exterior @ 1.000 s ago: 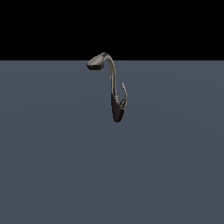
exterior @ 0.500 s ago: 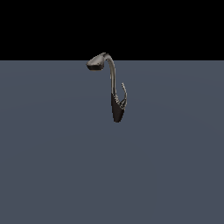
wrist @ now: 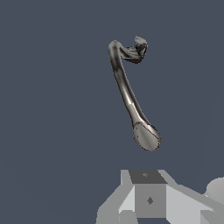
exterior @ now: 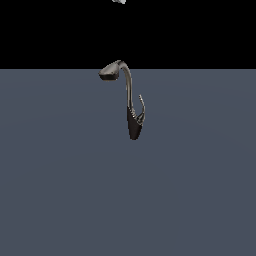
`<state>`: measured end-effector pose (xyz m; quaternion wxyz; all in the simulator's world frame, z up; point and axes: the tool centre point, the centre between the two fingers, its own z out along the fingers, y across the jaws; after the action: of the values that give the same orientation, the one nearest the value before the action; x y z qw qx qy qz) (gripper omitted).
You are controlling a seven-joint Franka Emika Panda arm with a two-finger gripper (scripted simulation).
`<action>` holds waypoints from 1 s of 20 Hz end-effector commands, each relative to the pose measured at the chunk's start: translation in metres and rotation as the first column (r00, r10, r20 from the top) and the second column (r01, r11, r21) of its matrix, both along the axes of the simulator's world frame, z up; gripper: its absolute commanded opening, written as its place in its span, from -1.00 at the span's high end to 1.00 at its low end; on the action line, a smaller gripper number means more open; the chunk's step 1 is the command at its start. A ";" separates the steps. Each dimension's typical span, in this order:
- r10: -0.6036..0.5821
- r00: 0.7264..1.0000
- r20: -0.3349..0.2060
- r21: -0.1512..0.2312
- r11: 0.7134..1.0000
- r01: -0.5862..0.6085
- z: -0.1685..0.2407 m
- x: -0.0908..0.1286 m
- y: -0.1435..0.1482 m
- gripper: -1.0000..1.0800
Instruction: Turn on the faucet by rotating a designated handle.
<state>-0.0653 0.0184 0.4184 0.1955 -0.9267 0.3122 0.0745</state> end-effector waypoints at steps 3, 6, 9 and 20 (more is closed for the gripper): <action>-0.139 0.988 -0.061 0.061 0.988 0.143 -0.024 0.034 -0.006 1.00; -0.228 0.967 -0.109 0.094 0.967 0.239 -0.043 0.055 -0.011 1.00; -0.314 0.936 -0.160 0.121 0.934 0.335 -0.063 0.076 -0.018 1.00; -0.579 0.726 -0.371 0.158 0.731 0.663 -0.151 0.141 -0.050 1.00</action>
<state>0.0676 -0.0264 0.2810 0.2844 -0.7274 0.5987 0.1777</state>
